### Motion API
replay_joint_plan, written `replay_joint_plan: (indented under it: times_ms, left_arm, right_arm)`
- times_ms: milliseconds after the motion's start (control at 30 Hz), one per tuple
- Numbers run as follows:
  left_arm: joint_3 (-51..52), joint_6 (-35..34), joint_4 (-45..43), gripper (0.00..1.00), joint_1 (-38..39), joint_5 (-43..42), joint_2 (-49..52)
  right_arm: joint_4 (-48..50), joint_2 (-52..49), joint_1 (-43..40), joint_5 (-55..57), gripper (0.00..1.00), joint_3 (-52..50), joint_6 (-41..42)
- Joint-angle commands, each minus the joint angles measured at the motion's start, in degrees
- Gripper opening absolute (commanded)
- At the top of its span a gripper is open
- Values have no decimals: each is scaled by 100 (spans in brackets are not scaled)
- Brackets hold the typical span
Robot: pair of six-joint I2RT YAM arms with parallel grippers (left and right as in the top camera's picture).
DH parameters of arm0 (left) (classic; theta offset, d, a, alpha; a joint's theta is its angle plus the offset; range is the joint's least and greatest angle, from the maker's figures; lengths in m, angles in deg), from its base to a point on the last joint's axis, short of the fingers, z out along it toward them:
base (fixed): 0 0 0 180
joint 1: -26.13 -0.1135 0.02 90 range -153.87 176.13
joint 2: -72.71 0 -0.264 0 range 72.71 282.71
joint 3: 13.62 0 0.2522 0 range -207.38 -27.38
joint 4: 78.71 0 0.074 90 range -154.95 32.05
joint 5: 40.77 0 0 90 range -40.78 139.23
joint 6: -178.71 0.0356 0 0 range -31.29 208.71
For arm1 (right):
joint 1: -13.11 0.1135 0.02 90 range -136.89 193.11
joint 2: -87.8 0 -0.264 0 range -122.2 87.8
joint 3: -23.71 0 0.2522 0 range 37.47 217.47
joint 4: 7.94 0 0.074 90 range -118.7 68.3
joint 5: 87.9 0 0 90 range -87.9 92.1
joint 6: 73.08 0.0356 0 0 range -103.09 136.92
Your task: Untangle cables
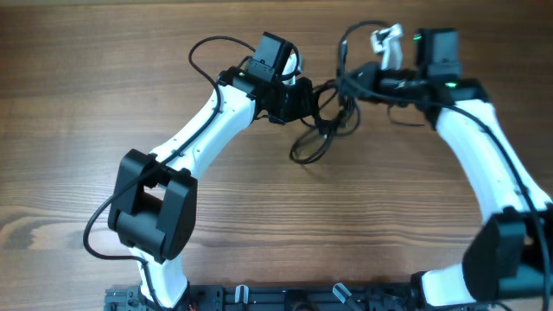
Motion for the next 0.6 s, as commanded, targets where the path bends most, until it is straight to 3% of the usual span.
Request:
replay_joint_plan:
  times_ms: [0,100,267,367,467,567]
  left_arm:
    - [-48,391,151,4,-13,315,-146]
    - [-48,584,175,4,-13,310,-146]
    - [-48,1578,439,4,-28,267,-146]
    - [-48,1906,496,4,-92,227,-184]
    - [-48,2544,446,4,-179,-120,-343]
    - [-48,2645,323,4,-199,-173,-496]
  right_arm:
    - [713,313,-442,-1432,4,120,632]
    - [1147,313,-691,-1464,4,120,1137]
    - [1637,313,-1370,-1051,4,120,1799]
    - [1113,313,-1720,-577,4,118,1727]
    - [238,313,-1801,-168,4,118,1117]
    - [-59,313,-1652,-197,4,114,662]
